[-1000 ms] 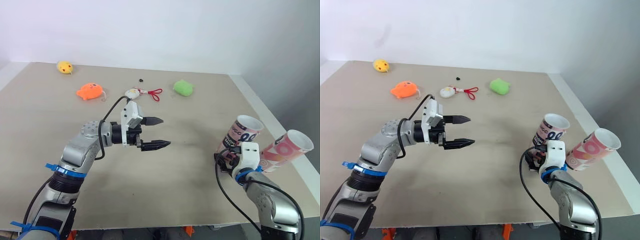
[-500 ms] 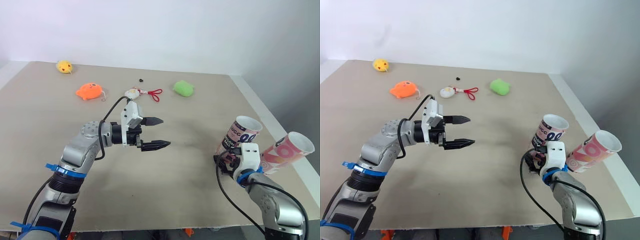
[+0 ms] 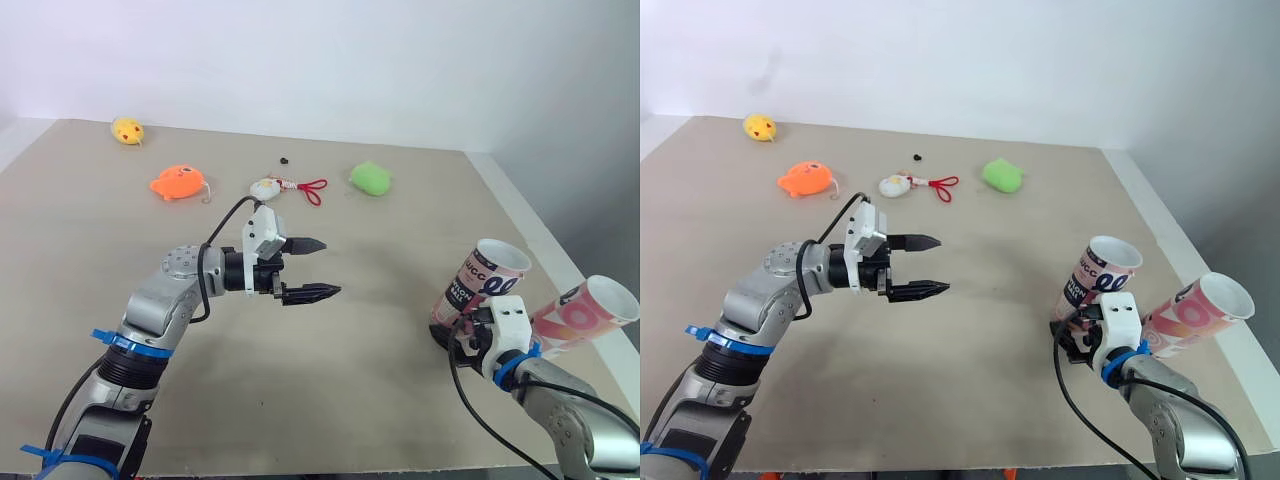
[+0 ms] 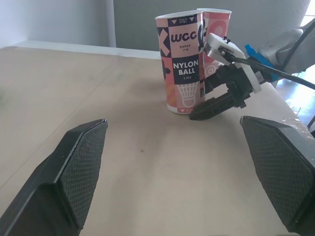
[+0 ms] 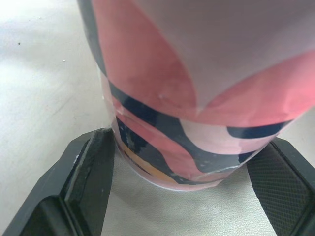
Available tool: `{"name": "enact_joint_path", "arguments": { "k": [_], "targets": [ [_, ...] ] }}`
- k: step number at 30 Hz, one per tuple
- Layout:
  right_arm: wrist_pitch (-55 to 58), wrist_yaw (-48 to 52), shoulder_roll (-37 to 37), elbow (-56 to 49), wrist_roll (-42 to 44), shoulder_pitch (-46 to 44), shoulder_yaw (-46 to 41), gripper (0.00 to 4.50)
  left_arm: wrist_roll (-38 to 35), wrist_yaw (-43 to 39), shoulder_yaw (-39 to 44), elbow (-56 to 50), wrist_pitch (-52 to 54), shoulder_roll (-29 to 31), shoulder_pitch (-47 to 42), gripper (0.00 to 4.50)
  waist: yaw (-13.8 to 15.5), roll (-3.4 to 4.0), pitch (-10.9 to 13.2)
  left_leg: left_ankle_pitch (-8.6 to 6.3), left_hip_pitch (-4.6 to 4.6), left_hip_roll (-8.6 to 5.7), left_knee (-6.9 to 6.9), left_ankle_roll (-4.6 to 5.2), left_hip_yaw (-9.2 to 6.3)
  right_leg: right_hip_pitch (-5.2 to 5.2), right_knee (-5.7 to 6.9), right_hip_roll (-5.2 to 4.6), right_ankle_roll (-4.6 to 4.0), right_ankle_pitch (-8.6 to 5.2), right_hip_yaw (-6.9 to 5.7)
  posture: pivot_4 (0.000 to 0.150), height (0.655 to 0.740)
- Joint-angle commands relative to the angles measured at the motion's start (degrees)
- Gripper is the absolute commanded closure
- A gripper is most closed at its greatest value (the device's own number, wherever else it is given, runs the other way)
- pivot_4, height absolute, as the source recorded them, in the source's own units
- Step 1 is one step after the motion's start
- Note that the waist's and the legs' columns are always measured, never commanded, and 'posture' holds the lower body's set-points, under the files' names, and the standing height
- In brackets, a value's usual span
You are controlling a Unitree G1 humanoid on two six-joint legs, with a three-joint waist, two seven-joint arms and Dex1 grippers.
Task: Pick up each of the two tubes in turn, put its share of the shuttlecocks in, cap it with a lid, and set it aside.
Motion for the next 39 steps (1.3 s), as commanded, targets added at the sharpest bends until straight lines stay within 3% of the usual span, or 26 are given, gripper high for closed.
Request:
{"name": "enact_joint_path", "arguments": {
  "k": [1,8,14,18,27,33,39],
  "targets": [
    [12.45,6.14,-0.14,7.40,2.62,13.56,14.93,0.28,0.25,0.09,0.13,-1.82,-0.58,0.00,-0.32,0.00,0.40,-0.11,-0.07,-0.09,0.03,0.05,0.00,-0.05,-0.03,0.05,0.00,0.02,0.01,-0.10,-0.03,0.150,0.7400],
    [2.50,6.91,-3.05,7.27,-0.94,17.76,14.47,0.28,0.51,0.10,0.17,-1.16,-1.15,-0.35,-0.58,0.00,0.93,-0.19,-0.14,-0.63,0.16,0.11,0.04,-0.23,-0.21,0.46,-0.02,0.10,-0.45,-0.53,-0.18,0.150,0.7400],
    [-3.03,10.30,-5.21,6.41,-1.13,20.47,14.21,0.28,0.73,-0.01,0.08,-0.79,-1.42,-0.85,-0.70,0.00,0.95,-0.17,-0.14,-0.93,0.44,0.04,0.07,-0.45,-0.18,0.82,-0.08,0.08,-0.31,-0.84,-0.13,0.150,0.7400],
    [-16.11,13.36,-5.86,8.53,-5.16,23.45,12.83,0.28,0.93,0.21,0.21,-0.56,-1.74,-1.03,-0.67,0.00,1.12,-0.11,-0.10,-0.99,0.53,-0.01,0.10,-0.36,-0.21,0.82,-0.09,0.09,-0.25,-1.04,-0.11,0.150,0.7400],
    [-32.12,24.80,-7.13,13.19,-4.06,29.31,10.21,0.28,1.04,0.19,0.44,-0.89,-1.61,-0.74,-0.06,0.00,1.78,0.29,0.15,-1.04,0.38,-0.30,0.13,-0.35,-0.16,0.82,-0.11,-0.02,-0.30,-1.14,0.27,0.150,0.7400],
    [-42.94,36.69,-9.49,8.54,-0.10,35.44,9.41,0.28,0.87,0.08,0.96,-1.14,-1.46,0.08,1.07,0.00,2.44,0.45,0.25,-1.08,0.37,-0.31,0.16,-0.28,-0.18,0.86,-0.11,0.02,-0.44,-1.29,0.24,0.150,0.7400],
    [-46.31,38.63,-10.49,1.96,0.28,28.26,11.23,0.28,0.51,1.87,3.99,-1.97,-1.96,1.40,4.70,0.00,1.83,1.36,0.89,-1.07,0.01,-0.29,0.36,-0.30,-0.12,0.83,-0.01,0.05,-0.52,-1.29,0.39,0.150,0.7400]
  ]
}}
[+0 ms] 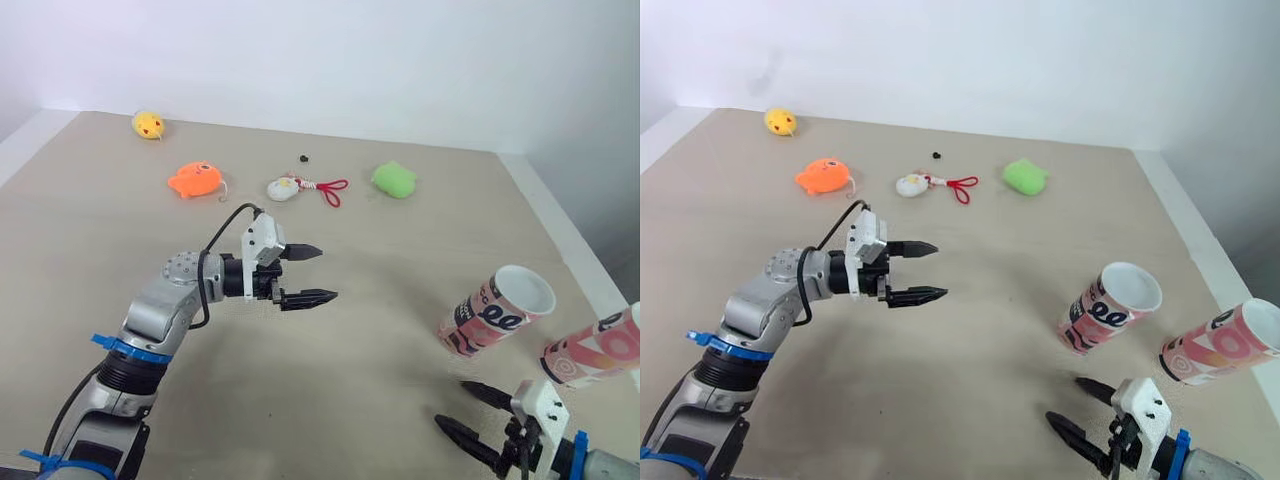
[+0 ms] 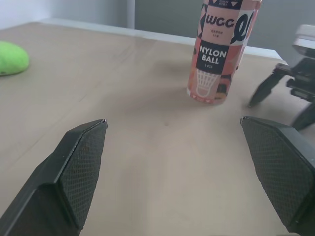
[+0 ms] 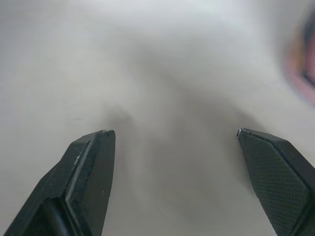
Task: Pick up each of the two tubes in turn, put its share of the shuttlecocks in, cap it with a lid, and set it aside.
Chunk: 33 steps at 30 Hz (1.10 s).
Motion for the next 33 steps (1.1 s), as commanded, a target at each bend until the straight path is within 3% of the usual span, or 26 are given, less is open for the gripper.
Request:
{"name": "enact_joint_path", "arguments": {
  "k": [1,5,8,15,21,33],
  "targets": [
    [3.67,3.66,-0.29,-2.91,-0.81,-3.70,9.93,0.28,-0.75,1.60,3.58,-2.30,-1.58,0.88,2.31,0.00,-0.67,0.46,0.43,0.01,0.01,0.00,0.06,-0.02,0.00,0.00,0.07,0.00,-0.02,0.02,0.03,0.150,0.7400],
    [4.48,-0.12,3.17,-4.39,-0.72,-14.35,13.41,0.28,-1.19,5.07,8.59,-3.96,-3.08,1.53,7.60,0.00,-1.28,2.06,1.61,0.20,-0.20,-0.06,0.41,-0.28,0.01,-0.24,0.35,0.01,0.14,0.25,0.12,0.150,0.7400],
    [5.84,-2.82,6.77,-2.28,-1.67,-21.28,16.37,0.28,-0.62,9.10,12.54,-4.88,-5.07,1.22,11.75,0.00,-1.28,2.33,1.81,0.39,-0.52,-0.26,0.76,-0.57,0.04,-1.09,1.06,-0.12,0.24,0.18,0.22,0.150,0.7400],
    [3.45,-14.93,19.33,7.03,-8.80,-35.00,19.22,0.28,1.42,15.90,14.78,-8.61,-9.45,-0.68,20.62,0.00,-1.26,2.39,1.95,0.49,-1.08,-0.80,1.09,-0.61,0.08,-1.39,1.08,-0.89,0.68,0.30,0.18,0.150,0.7400],
    [2.73,-23.88,24.90,9.62,-13.10,-38.61,17.82,0.28,4.79,19.51,12.97,-7.82,-14.03,-3.20,21.77,0.00,-1.04,2.40,1.97,0.62,-1.26,-1.18,1.21,-0.35,-0.02,-1.42,1.12,-1.23,0.92,0.40,0.07,0.150,0.7400],
    [-2.67,-30.20,26.21,12.88,-17.03,-40.34,15.57,0.28,8.35,20.36,8.63,1.12,-19.69,-7.38,16.08,0.00,-1.25,2.45,1.99,0.73,-1.26,-1.34,1.21,-0.11,-0.02,-1.47,1.31,-1.34,0.99,0.50,0.06,0.150,0.7400]
  ]
}}
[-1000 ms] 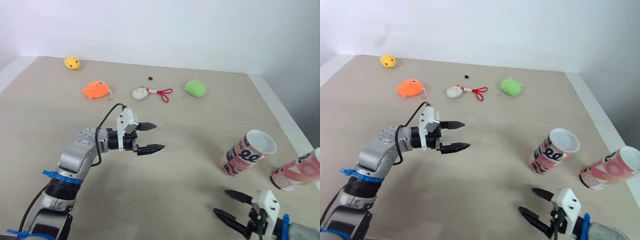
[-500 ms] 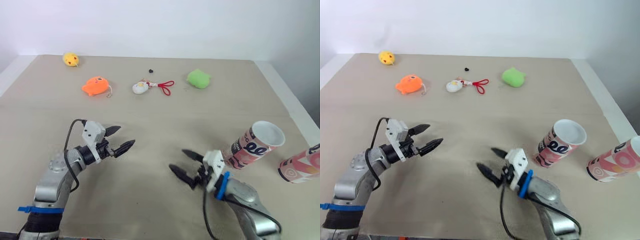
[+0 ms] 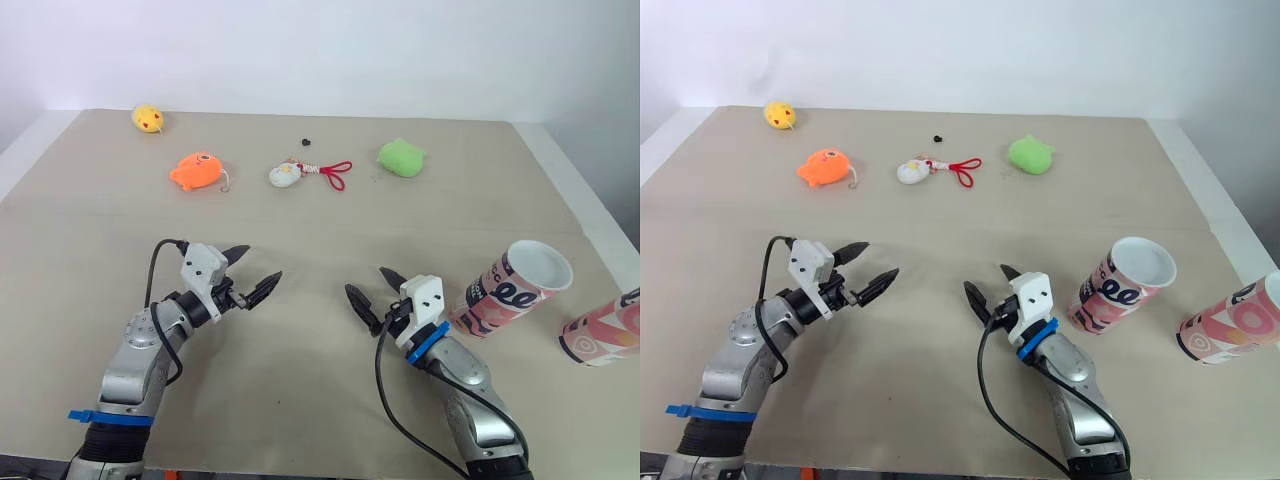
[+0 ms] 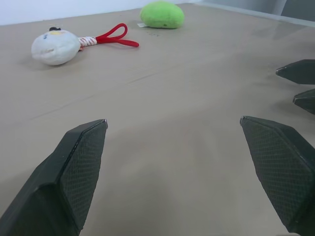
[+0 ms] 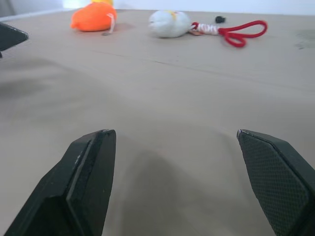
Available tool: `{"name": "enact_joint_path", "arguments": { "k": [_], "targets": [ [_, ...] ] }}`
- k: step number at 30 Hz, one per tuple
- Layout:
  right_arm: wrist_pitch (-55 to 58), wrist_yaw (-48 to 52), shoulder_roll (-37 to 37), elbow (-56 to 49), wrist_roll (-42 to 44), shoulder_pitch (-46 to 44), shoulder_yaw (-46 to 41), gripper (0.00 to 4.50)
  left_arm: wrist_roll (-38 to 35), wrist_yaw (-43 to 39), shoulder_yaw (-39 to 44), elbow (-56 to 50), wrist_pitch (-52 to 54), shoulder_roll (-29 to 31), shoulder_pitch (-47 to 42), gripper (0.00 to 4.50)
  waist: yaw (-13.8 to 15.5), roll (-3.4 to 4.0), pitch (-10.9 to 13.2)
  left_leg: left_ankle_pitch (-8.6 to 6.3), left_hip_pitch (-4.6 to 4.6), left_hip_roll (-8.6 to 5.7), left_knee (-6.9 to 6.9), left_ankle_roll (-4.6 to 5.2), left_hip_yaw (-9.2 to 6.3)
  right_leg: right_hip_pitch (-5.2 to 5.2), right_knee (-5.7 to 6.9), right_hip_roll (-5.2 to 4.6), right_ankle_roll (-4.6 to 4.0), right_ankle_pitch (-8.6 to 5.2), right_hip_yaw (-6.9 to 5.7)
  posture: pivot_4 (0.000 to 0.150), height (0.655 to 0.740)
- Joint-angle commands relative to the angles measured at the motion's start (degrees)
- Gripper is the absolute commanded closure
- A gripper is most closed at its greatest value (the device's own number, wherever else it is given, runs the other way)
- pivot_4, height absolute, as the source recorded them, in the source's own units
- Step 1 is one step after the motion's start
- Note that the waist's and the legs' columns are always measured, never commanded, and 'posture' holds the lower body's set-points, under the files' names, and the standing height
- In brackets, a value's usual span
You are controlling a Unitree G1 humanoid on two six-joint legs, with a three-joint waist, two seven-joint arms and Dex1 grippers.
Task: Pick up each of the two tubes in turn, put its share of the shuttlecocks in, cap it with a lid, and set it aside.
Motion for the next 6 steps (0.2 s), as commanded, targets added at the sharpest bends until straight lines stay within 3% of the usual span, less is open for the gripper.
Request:
{"name": "enact_joint_path", "arguments": {
  "k": [1,6],
  "targets": [
    [-2.55,-2.75,0.39,1.41,-1.12,-0.77,-2.85,0.28,1.31,0.11,-1.32,1.63,-2.57,-1.24,-1.53,0.00,0.00,0.00,0.00,0.01,0.00,-0.03,0.01,0.01,0.02,0.00,0.02,-0.03,0.00,0.00,0.00,0.150,0.7400],
    [-5.34,-4.97,0.61,4.01,-1.80,-1.66,-5.00,0.28,0.90,-0.55,-1.92,3.70,-2.64,-2.05,-2.53,0.00,-0.04,0.00,0.00,0.03,-0.02,-0.13,0.09,0.06,0.03,-0.02,0.14,-0.17,0.05,0.01,-0.02,0.150,0.7400]
  ]
}}
